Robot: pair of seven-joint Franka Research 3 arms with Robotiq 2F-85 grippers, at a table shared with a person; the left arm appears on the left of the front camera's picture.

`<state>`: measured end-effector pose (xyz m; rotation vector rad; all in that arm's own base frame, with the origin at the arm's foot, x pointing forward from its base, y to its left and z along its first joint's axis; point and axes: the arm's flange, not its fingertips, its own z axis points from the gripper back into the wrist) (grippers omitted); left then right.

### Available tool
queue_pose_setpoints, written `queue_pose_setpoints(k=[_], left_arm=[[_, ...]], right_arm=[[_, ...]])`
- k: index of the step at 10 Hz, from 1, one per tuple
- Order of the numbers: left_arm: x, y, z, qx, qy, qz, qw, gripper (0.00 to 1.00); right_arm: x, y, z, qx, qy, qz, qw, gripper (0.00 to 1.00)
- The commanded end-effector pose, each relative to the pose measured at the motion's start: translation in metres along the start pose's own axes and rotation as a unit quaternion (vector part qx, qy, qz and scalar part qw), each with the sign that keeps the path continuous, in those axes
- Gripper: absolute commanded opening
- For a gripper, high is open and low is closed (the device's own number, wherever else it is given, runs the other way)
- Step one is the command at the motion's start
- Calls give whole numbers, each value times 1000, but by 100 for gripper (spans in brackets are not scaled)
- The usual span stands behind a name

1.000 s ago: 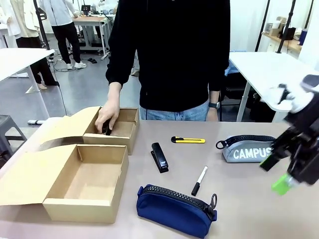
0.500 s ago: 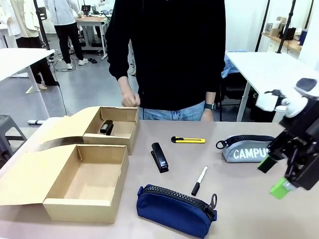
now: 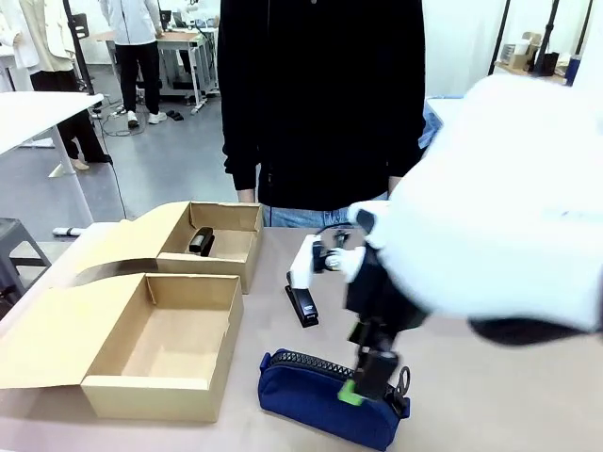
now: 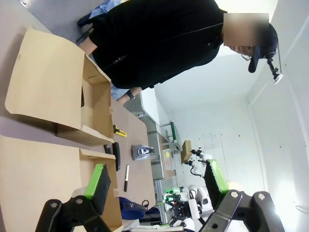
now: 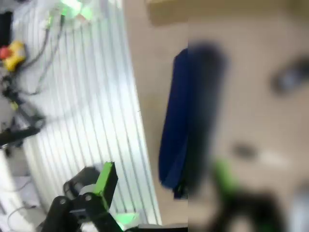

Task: Place items inside the box.
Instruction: Pick up a Pencil pouch or Stapler and place it inside the Mailer Box closest to the robot.

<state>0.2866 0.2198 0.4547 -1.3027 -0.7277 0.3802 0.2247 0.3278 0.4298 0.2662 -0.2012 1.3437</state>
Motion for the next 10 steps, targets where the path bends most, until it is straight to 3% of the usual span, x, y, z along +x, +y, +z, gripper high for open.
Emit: queue_pose_setpoints(k=[1, 2, 3, 5, 9, 10], left_arm=[[1, 0, 0, -13, -5, -11, 1000, 100], [1, 0, 0, -13, -5, -11, 1000, 100], [1, 0, 0, -13, -5, -11, 1000, 100], [1, 0, 0, -13, -5, -11, 1000, 100], [1, 0, 0, -13, -5, -11, 1000, 100], [1, 0, 0, -13, -5, -11, 1000, 100]], right_arm=[[11, -16, -9, -67, 13, -29, 997, 100], [-3, -18, 5, -49, 24, -19, 998, 100], [11, -5, -12, -32, -1, -5, 999, 100], [17, -7, -27, -50, 41, -9, 998, 100], [28, -23, -64, -13, 40, -8, 999, 100], [29, -28, -79, -25, 65, -22, 997, 100]])
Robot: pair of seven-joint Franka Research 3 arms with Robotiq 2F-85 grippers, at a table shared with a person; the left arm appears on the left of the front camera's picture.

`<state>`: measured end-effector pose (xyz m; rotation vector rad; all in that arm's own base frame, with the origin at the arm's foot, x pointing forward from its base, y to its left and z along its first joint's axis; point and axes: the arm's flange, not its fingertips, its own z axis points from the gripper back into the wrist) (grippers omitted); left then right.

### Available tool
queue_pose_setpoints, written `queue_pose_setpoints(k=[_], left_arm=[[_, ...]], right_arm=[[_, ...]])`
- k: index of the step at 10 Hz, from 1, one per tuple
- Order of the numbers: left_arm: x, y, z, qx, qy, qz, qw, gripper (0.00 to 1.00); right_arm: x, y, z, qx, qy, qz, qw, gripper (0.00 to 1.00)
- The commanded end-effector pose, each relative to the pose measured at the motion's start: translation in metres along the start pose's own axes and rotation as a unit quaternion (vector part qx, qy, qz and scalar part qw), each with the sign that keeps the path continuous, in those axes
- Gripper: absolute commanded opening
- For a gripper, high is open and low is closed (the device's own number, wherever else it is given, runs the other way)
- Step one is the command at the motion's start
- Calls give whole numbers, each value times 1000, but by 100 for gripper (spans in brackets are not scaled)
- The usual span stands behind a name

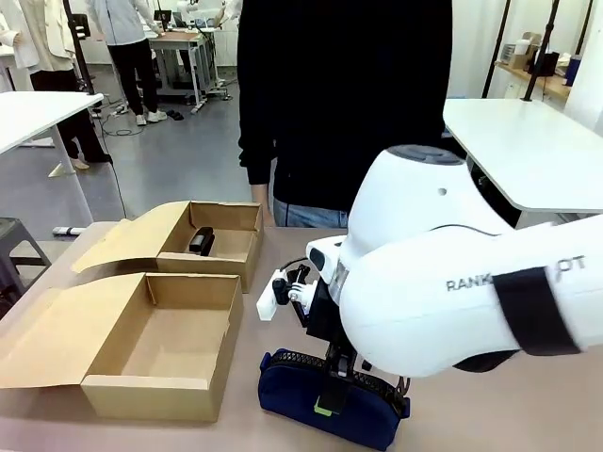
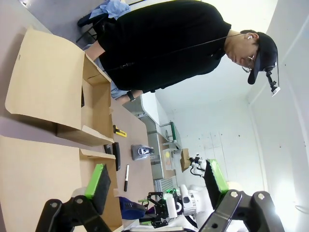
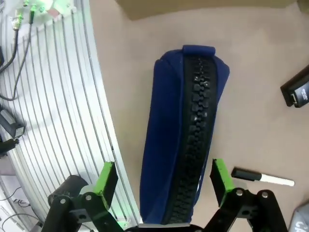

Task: Place items inside the box.
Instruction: Pick up a Pencil pouch or Stapler and place it inside the Mailer Box closest to the robot.

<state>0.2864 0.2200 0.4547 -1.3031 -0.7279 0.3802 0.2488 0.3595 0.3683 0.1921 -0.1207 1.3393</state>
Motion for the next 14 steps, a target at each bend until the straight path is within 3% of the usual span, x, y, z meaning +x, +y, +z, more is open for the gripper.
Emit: queue_pose_setpoints(k=[1, 4, 7, 8, 9, 10, 11, 12, 14], left_arm=[[1, 0, 0, -13, -5, -11, 1000, 100], [1, 0, 0, -13, -5, -11, 1000, 100], [1, 0, 0, -13, -5, -11, 1000, 100], [1, 0, 0, -13, -5, -11, 1000, 100], [1, 0, 0, -13, -5, -11, 1000, 100], [1, 0, 0, -13, -5, -11, 1000, 100], [1, 0, 0, -13, -5, -11, 1000, 100], [1, 0, 0, -13, -5, -11, 1000, 100], [1, 0, 0, -13, -5, -11, 1000, 100]], right_arm=[[15, -9, -20, -5, 9, -8, 1000, 100], [17, -9, -34, 15, 50, 2, 999, 100], [17, -10, -37, 25, 58, -8, 998, 100], [18, -10, -36, 32, 67, -9, 997, 43], [18, -10, -36, 31, 63, -11, 997, 43], [18, -10, -37, 30, 63, -13, 997, 0], [17, -10, -38, 29, 65, -19, 997, 38], [17, -11, -38, 31, 68, -20, 997, 0], [17, -11, -38, 31, 69, -22, 997, 0]])
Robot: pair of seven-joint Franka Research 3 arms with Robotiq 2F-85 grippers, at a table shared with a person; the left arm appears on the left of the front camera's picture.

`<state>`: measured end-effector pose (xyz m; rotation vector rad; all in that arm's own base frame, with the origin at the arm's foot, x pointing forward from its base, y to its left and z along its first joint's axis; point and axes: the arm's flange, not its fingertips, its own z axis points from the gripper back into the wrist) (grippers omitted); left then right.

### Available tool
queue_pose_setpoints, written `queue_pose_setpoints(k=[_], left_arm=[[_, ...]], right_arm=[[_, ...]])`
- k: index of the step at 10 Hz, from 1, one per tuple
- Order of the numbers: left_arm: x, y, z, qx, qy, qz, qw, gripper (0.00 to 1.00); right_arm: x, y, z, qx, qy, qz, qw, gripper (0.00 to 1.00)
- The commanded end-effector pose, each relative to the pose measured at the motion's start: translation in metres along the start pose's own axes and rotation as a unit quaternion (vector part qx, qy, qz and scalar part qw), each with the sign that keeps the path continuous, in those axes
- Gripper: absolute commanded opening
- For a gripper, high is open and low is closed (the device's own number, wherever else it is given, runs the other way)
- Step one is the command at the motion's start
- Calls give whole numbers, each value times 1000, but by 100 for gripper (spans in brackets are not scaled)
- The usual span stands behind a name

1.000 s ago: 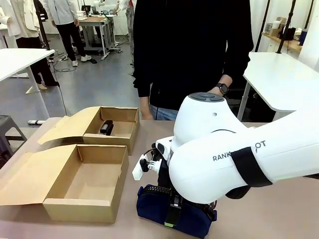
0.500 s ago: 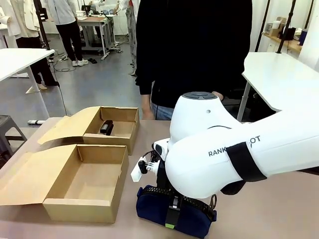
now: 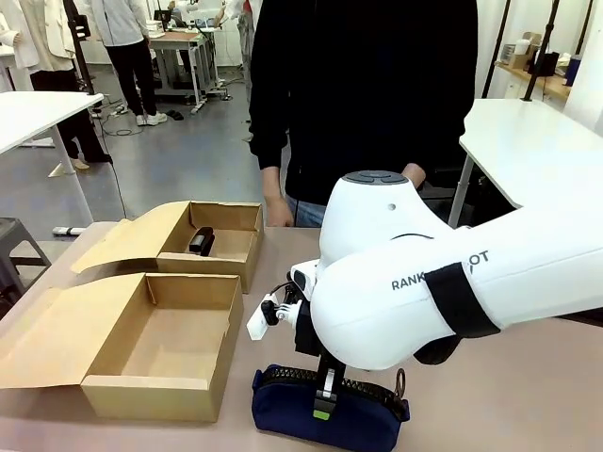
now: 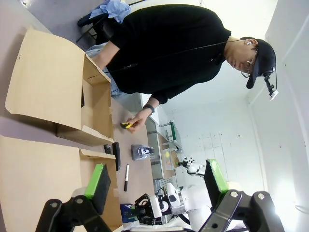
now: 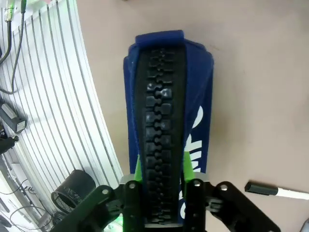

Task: Place items inside the box.
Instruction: Pick up a Pencil pouch or Stapler and place it inside the Mailer Box closest to the robot.

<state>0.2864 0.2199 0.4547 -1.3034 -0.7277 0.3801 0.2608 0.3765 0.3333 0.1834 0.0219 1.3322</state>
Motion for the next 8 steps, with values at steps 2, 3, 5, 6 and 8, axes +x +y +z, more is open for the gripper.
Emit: queue_pose_setpoints(k=[2, 3, 5, 6, 8], left_arm=[[1, 0, 0, -13, -5, -11, 1000, 100], [1, 0, 0, -13, -5, -11, 1000, 100], [1, 0, 0, -13, -5, -11, 1000, 100], [1, 0, 0, -13, -5, -11, 1000, 100], [1, 0, 0, -13, -5, -11, 1000, 100]], right_arm=[[5, -1, 1, -5, 16, -16, 1000, 0], [5, -1, 1, -5, 12, -17, 1000, 0], [1, 2, 11, 7, -1, -29, 1000, 0], [-5, 9, 35, 24, -13, -75, 997, 0], [-21, 36, 89, 43, -25, -168, 985, 0]])
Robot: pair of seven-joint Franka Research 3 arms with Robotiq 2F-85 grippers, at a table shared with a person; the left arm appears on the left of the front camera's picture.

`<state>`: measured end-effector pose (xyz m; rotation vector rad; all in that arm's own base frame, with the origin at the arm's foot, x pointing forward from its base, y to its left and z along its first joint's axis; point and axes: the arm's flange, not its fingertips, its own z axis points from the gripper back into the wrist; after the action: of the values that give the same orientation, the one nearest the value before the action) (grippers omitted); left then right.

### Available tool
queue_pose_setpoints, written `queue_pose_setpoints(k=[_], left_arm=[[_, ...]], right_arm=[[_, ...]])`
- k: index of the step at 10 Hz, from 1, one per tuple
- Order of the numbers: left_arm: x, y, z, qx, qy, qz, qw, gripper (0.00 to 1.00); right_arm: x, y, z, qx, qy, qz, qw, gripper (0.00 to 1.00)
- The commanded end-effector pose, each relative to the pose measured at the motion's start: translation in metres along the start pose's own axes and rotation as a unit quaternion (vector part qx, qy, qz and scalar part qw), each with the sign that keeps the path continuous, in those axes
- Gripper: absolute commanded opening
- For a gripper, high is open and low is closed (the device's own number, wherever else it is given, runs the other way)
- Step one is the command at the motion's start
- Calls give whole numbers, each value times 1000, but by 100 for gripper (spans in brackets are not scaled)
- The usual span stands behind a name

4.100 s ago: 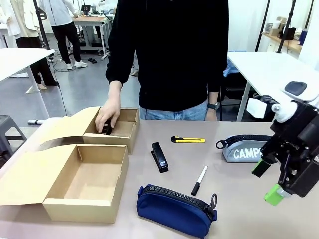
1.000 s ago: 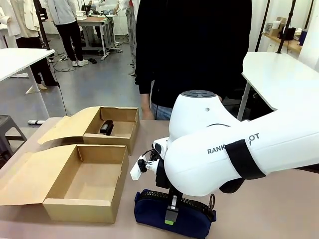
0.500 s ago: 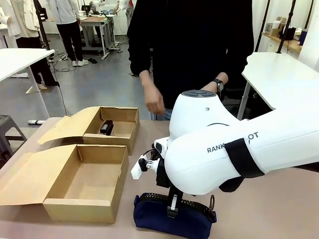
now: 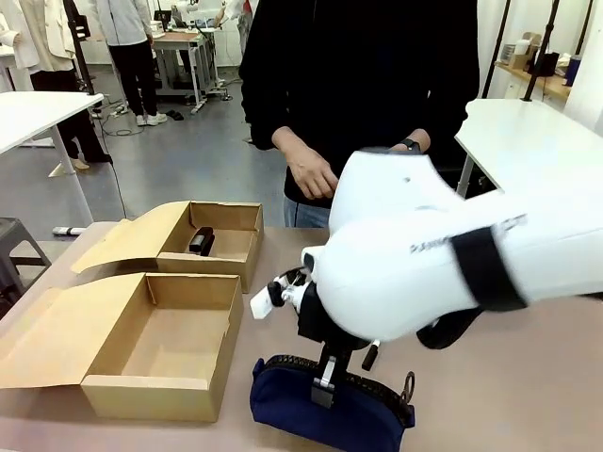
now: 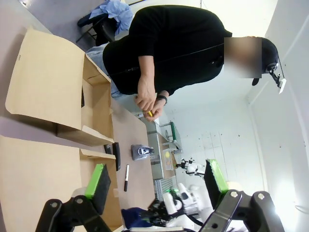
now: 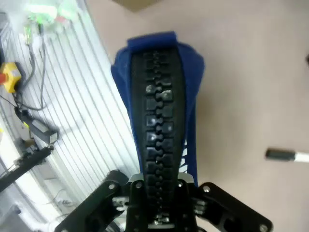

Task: Place items inside the box.
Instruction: Pick up a Pencil pouch or Stapler and place it inside the Mailer Box closest to the robot.

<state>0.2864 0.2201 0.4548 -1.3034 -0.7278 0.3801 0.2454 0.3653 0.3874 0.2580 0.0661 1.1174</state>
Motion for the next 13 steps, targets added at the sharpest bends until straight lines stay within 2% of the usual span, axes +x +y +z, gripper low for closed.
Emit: queue_pose_setpoints(k=[1, 3, 4, 5, 6, 7, 8, 9, 10, 11, 12, 13], left_arm=[[1, 0, 0, -13, -5, -11, 1000, 100], [1, 0, 0, -13, -5, -11, 1000, 100], [1, 0, 0, -13, -5, -11, 1000, 100], [1, 0, 0, -13, -5, -11, 1000, 100], [1, 0, 0, -13, -5, -11, 1000, 100], [1, 0, 0, -13, -5, -11, 1000, 100], [1, 0, 0, -13, -5, -11, 1000, 100], [1, 0, 0, -13, -5, -11, 1000, 100], [1, 0, 0, -13, -5, -11, 1000, 100], [1, 0, 0, -13, -5, -11, 1000, 100], [1, 0, 0, -13, -5, -11, 1000, 100], [1, 0, 0, -13, -5, -11, 1000, 100]], right_arm=[[-28, 34, 53, -23, -8, -100, 995, 0], [-57, 41, 60, -56, -14, -174, 983, 0], [-25, 33, 53, -17, -12, -93, 995, 0], [-25, 33, 53, -17, -12, -93, 995, 0], [-46, 46, 69, -34, -21, -137, 990, 7], [-32, 43, 68, 1, -58, -177, 983, 7], [-15, 46, 73, 38, -90, -231, 968, 7], [16, 52, 80, 97, -147, -350, 920, 7], [44, 57, 87, 163, -150, -434, 873, 7], [76, 56, 81, 154, -165, -504, 833, 7], [99, 62, 70, 122, -181, -537, 815, 7], [117, 73, 61, 127, -189, -504, 833, 7]])
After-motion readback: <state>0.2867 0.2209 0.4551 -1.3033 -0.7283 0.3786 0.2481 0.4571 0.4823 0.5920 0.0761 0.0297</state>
